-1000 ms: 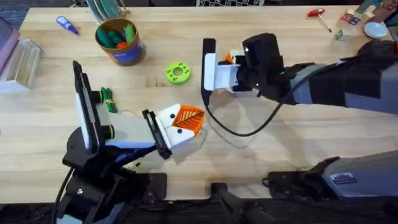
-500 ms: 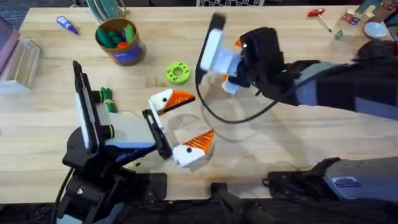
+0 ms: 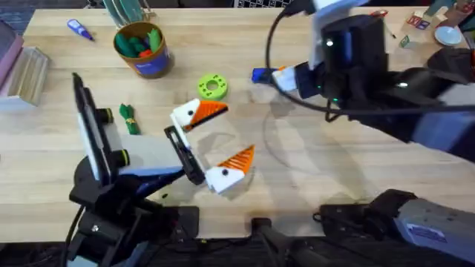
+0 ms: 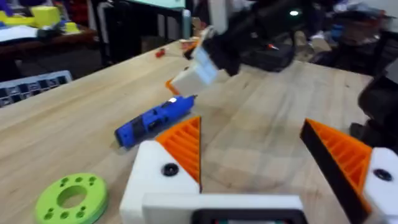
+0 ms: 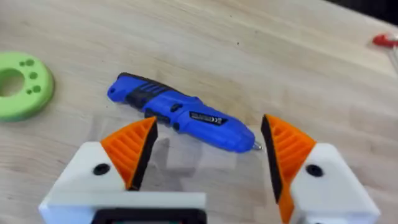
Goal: Pick up the gripper from the table and insert it into the empty holder that is missing its gripper. Then pick up a screw, insert it into the mounting hole, and use the screwdriver to tighten it. Finally, clean up the table by picking up the vegetable and placing it into the bucket.
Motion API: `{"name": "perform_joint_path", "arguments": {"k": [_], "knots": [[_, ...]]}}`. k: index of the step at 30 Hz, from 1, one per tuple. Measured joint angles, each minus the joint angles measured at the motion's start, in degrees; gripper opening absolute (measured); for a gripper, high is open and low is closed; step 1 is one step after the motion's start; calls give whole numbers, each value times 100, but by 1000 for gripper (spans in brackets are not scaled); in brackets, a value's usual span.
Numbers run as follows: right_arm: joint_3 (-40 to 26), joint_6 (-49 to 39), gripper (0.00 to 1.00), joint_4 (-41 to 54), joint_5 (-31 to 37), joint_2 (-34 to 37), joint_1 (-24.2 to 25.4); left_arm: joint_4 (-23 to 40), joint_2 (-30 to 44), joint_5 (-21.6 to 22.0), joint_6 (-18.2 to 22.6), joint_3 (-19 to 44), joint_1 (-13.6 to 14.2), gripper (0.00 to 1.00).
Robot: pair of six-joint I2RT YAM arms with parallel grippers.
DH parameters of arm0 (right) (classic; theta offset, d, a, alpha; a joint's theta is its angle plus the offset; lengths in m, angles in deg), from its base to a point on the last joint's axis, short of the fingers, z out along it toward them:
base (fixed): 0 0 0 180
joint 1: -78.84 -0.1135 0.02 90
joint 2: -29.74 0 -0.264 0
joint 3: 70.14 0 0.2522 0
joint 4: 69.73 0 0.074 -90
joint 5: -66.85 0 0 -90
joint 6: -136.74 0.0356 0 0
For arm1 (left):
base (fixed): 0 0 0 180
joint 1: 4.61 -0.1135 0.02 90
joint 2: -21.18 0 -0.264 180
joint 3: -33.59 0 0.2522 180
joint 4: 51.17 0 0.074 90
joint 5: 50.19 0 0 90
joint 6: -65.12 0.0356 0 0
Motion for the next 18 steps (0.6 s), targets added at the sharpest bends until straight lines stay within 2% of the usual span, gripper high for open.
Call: {"name": "perform_joint_path", "arguments": {"k": [3, 6, 9, 15, 18], "knots": [[0, 478, 991, 339, -138, -293, 0, 330, 0, 396, -137, 234, 0, 986], [0, 731, 991, 646, -520, -460, 0, 1270, 49, 927, -214, 862, 0, 985], [-10, 932, 991, 1137, -852, -537, 0, 2322, 408, 1595, -333, 1803, 0, 986], [-342, 1105, 991, 2353, -1167, -541, 0, 4198, 2118, 2827, -628, 3765, 0, 986], [-673, 1131, 991, 2807, -1230, -541, 0, 4586, 3158, 3193, -796, 4466, -2, 985]]}}
